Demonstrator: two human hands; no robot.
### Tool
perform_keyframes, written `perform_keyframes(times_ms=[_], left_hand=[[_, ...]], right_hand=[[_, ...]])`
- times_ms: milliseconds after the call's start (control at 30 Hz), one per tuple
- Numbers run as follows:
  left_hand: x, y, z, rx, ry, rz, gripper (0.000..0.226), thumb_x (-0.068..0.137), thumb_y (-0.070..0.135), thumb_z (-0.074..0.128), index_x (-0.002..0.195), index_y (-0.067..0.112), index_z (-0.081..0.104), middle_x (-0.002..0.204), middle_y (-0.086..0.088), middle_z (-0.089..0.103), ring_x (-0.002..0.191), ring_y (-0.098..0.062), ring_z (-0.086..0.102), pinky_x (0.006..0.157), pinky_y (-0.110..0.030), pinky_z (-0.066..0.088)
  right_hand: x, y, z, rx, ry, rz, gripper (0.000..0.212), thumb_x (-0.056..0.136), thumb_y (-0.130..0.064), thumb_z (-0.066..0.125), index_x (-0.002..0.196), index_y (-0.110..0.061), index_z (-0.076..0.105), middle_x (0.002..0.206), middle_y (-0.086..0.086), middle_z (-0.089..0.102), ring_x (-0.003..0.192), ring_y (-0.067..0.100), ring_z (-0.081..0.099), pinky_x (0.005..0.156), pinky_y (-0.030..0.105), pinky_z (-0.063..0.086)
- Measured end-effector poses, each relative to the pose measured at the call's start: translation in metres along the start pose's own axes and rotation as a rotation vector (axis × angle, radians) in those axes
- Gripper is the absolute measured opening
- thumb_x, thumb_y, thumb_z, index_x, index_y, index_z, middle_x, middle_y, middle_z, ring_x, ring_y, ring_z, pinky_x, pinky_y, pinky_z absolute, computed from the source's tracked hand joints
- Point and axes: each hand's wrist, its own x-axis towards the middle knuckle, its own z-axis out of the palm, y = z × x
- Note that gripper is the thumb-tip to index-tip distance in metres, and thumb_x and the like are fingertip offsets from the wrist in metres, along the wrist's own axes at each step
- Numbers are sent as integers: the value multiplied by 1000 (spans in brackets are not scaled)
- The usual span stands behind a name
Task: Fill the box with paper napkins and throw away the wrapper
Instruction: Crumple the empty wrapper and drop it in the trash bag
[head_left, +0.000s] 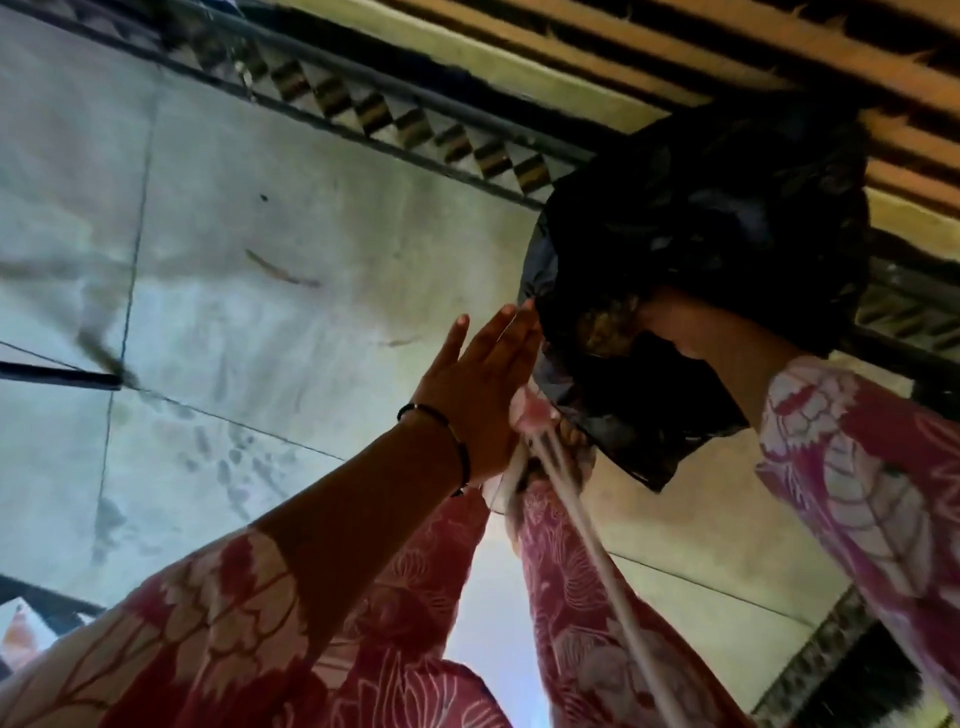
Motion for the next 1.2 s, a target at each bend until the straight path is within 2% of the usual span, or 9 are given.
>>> perform_keyframes(times_ms=[133,233,300,367,433,600,700,867,1200], left_hand=[[2,7,1,-23,47,-28,83,92,37,39,141,12,-23,153,-7,-27,142,-21,-23,110,-48,-19],[-1,17,-1,-40,27,-65,85,90,33,41,141,11,-23,154,-6,-26,141,-20,-23,109,-48,-20],[-4,22,-4,-51,24,-83,82,92,30,40,141,11,-22,154,-6,-25,142,-20,-22,109,-48,-19],[-7,25,-11,-56,19,-94,79,93,26,39,141,11,-22,154,-6,-24,142,-20,-20,110,-48,-18],[-15,29,-24,-60,11,-110,76,94,25,37,142,11,-21,155,-6,-22,143,-21,-19,111,-48,-16],[-62,50,-80,-254,53,-130,74,92,23,44,146,13,-6,158,-4,-6,145,-21,-6,116,-43,-4],[-109,68,-126,-468,183,-106,65,90,19,47,146,15,15,154,-7,22,143,-24,17,117,-36,14],[-205,101,-194,-772,384,-135,44,88,16,50,132,14,47,132,-11,54,121,-27,50,98,-30,38],[-353,142,-258,-1042,637,-4,24,85,31,51,103,21,64,98,1,71,89,-4,64,77,-20,51]], right_hand=[[0,8,5,-56,124,204,49,101,-15,30,143,6,16,154,24,15,142,37,17,115,38,8],[-6,14,8,-45,166,329,45,100,-14,34,139,6,27,149,26,27,137,39,27,112,43,21],[-22,11,5,154,213,324,37,98,-12,39,132,2,44,141,26,42,130,40,40,106,43,34],[-47,7,4,578,285,282,21,91,-8,49,104,-16,64,120,24,60,106,38,59,89,45,50],[-84,4,-2,923,331,246,28,87,-4,54,74,-28,57,91,16,65,74,29,63,62,39,54],[-195,3,-35,1241,365,113,31,87,7,50,72,-20,56,59,2,57,35,3,51,34,17,43],[-261,-5,-60,1384,329,124,27,93,1,45,75,-16,56,49,-1,63,38,4,56,37,16,46],[-382,-34,-102,1458,387,51,30,91,3,47,73,-17,61,53,-1,65,40,5,58,38,17,46],[-573,-83,-137,1273,538,-228,23,92,-3,51,79,-19,61,70,3,63,51,8,58,49,21,46]])
